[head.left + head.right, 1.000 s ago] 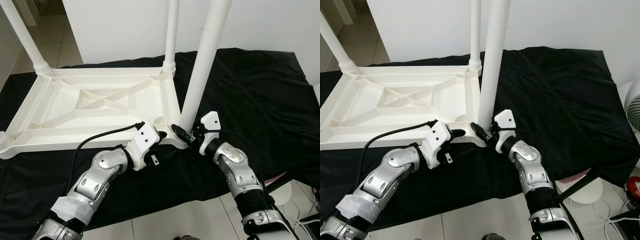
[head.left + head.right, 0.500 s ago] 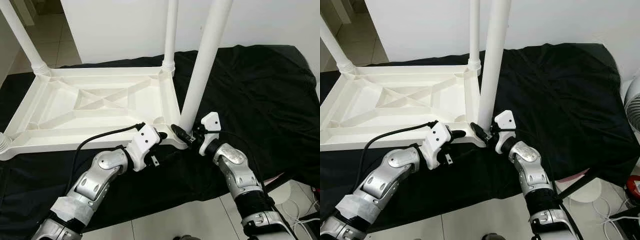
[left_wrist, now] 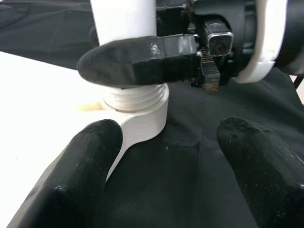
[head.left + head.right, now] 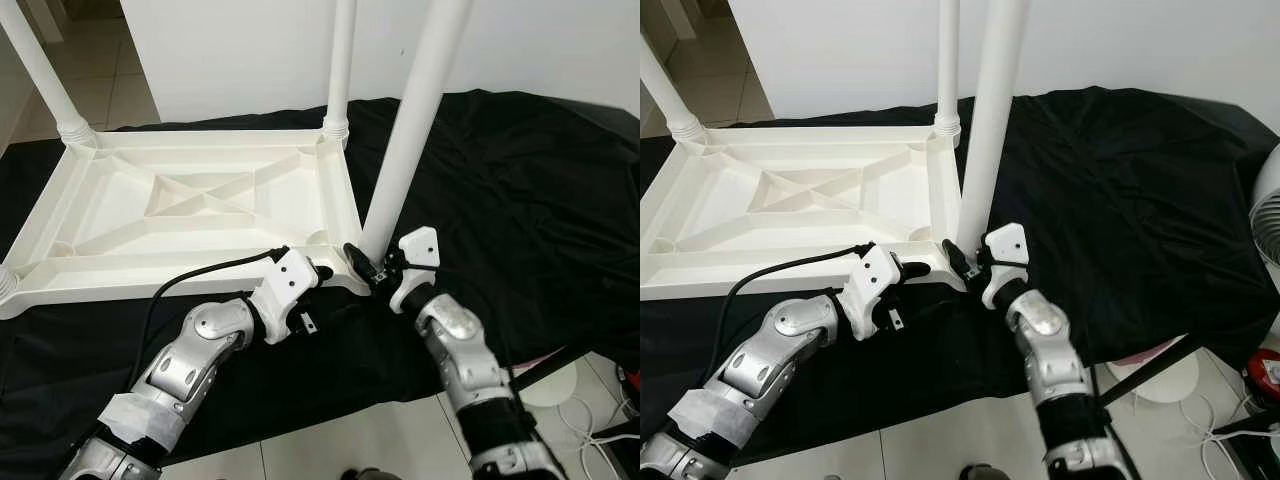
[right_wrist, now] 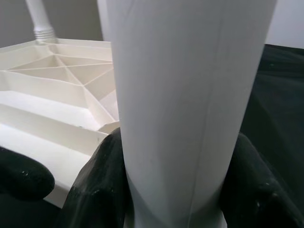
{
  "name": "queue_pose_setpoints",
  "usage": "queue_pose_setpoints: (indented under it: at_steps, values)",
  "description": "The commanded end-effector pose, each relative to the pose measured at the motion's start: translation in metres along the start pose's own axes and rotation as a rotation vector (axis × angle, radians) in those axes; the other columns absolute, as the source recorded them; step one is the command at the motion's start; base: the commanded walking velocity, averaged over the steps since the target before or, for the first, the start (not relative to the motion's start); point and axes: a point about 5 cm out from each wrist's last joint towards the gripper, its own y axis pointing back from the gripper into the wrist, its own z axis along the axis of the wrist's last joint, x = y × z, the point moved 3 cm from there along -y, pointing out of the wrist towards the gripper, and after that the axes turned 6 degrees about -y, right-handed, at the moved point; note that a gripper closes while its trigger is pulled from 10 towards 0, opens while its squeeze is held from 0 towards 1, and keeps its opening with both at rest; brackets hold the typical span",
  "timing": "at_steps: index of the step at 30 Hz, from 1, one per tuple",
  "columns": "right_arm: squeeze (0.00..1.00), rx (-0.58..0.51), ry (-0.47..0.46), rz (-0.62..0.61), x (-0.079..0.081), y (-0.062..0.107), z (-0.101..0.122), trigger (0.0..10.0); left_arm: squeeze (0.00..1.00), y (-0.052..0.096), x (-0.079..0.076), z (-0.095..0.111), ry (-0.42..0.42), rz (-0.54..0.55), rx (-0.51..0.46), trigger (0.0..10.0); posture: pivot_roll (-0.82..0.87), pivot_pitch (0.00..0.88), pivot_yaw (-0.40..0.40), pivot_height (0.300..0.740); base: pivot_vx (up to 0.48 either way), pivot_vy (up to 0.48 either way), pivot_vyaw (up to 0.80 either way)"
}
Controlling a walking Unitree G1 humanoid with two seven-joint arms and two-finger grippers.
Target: Building children table
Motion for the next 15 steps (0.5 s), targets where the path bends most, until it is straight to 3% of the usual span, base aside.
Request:
queue_pose_setpoints:
  at_steps: [1, 8, 11, 15]
  values:
    - [0.0, 0.06, -0.011, -0.072, -0.004, 0.009, -0.015, 10.0, 0.0, 0.002, -0.01, -0.002, -0.002, -0.094, 0.009, 10.0, -0.05, 0.119, -0.026, 0.74, 0.0, 0.0, 0.0]
    - [0.0, 0.042, -0.012, -0.327, 0.004, 0.023, -0.015, 10.0, 0.0, 0.005, -0.012, -0.003, 0.012, -0.055, 0.007, 10.0, -0.03, 0.12, -0.058, 0.74, 0.0, 0.0, 0.0]
    - [0.0, 0.046, -0.036, -0.333, 0.013, 0.02, -0.015, 10.0, 0.0, 0.005, -0.009, -0.002, 0.011, -0.031, 0.001, 10.0, -0.02, 0.116, -0.065, 0.74, 0.0, 0.0, 0.0]
    - [0.0, 0.045, -0.033, -0.345, 0.01, 0.019, -0.014, 10.0, 0.0, 0.006, -0.008, -0.002, 0.006, -0.025, 0.002, 10.0, -0.02, 0.108, -0.067, 0.74, 0.0, 0.0, 0.0]
